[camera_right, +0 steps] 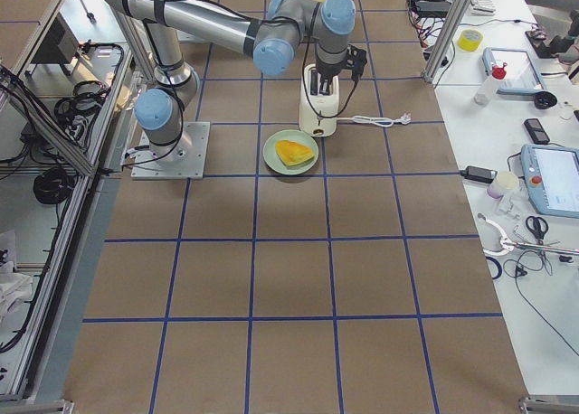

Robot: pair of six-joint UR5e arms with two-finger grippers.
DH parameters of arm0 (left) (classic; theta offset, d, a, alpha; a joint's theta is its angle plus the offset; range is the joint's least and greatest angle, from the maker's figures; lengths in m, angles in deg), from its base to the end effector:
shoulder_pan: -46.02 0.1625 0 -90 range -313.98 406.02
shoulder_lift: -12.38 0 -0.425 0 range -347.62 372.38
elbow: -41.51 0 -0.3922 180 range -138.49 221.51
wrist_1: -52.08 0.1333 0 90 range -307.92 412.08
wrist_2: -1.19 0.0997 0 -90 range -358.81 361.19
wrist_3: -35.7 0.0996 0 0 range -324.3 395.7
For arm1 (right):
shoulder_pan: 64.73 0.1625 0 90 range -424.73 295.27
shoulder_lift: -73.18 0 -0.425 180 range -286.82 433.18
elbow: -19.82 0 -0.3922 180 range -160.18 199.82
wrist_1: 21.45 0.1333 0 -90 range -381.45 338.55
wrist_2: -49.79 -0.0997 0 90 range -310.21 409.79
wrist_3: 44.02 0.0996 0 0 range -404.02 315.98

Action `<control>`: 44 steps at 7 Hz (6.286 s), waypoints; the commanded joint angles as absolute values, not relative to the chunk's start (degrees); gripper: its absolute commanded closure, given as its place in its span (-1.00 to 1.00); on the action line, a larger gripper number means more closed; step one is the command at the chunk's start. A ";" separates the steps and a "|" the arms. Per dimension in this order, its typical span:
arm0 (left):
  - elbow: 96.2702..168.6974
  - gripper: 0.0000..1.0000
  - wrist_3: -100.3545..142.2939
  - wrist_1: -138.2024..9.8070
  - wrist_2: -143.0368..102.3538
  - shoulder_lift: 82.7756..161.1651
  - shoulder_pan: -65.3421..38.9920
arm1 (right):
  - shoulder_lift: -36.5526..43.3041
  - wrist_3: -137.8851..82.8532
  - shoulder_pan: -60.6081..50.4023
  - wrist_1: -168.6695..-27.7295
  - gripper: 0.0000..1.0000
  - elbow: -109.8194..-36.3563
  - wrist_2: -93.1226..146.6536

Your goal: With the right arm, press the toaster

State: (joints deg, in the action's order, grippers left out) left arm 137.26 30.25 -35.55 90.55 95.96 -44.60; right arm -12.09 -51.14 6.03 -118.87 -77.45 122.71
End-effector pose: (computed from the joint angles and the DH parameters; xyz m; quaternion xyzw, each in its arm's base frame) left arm -0.1393 -0.4480 0.4953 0.0420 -0.9988 0.0262 0.0070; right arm -0.0147 -0.5355 0.4016 0.1102 0.9820 0.0046 0.1535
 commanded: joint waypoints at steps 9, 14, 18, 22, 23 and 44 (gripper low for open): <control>137.32 -1.00 30.25 -35.55 90.58 95.96 -44.59 | -7.07 -53.16 4.26 -135.09 1.00 -88.99 119.05; 137.32 -1.00 30.25 -35.55 90.58 95.96 -44.59 | -5.13 -53.07 4.26 -136.41 1.00 -88.99 119.05; 137.32 -1.00 30.25 -35.55 90.58 95.96 -44.59 | -3.46 -53.07 4.26 -137.20 1.00 -89.08 119.05; 137.23 -1.00 30.25 -35.55 90.58 95.96 -44.59 | -2.23 -52.98 4.26 -138.16 1.00 -89.08 118.96; 137.31 -1.00 30.25 -35.55 90.58 95.96 -44.59 | -2.05 -52.81 4.26 -138.43 1.00 -89.08 118.96; 137.32 -1.00 30.25 -35.55 90.58 95.96 -44.59 | -17.08 -40.32 22.36 -113.56 -1.00 -71.50 137.60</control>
State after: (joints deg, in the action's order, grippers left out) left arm 137.28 30.25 -35.54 90.57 95.96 -44.60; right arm -17.11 -40.74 21.27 -113.64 -71.50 137.69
